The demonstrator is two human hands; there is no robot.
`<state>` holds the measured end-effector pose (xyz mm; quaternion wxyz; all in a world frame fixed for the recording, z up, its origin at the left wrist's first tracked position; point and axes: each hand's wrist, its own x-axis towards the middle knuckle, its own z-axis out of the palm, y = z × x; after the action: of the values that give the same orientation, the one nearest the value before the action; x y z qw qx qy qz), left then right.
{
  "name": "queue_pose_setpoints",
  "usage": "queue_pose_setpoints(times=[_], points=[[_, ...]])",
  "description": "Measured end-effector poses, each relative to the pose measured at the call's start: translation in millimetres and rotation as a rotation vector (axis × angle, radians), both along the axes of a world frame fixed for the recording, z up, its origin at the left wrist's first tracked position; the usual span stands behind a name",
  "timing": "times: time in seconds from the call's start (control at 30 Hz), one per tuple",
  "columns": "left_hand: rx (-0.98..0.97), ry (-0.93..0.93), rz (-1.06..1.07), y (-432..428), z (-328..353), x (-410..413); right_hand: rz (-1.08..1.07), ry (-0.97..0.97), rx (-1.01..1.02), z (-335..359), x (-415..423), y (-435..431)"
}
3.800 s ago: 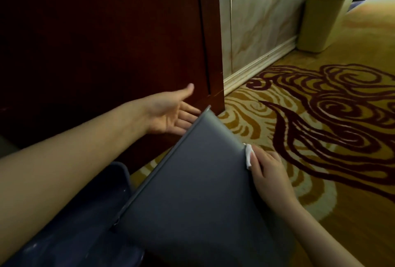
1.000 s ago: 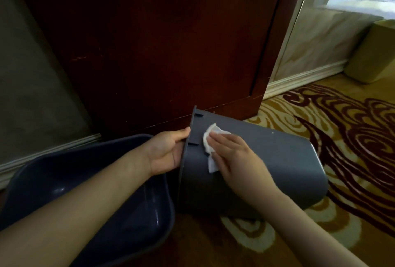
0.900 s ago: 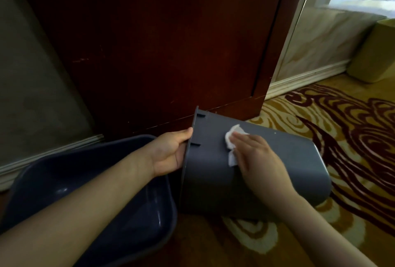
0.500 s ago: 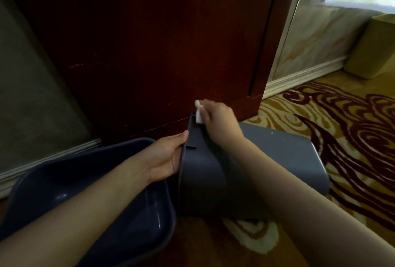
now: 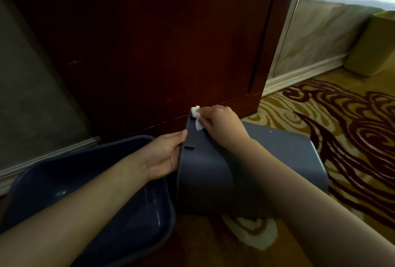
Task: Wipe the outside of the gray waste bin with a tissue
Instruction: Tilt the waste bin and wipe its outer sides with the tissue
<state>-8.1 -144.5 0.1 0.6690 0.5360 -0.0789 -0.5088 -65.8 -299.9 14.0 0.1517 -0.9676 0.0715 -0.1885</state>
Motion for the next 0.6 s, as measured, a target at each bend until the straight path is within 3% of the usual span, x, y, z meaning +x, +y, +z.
queue_pose_setpoints(times=[0.43,0.6], points=[[0.021,-0.004,-0.159,-2,11,9,-0.365,0.027,0.014,-25,-89,-66],[0.156,-0.076,-0.070,-11,24,20,-0.491,0.016,-0.056,-29,-123,-74]])
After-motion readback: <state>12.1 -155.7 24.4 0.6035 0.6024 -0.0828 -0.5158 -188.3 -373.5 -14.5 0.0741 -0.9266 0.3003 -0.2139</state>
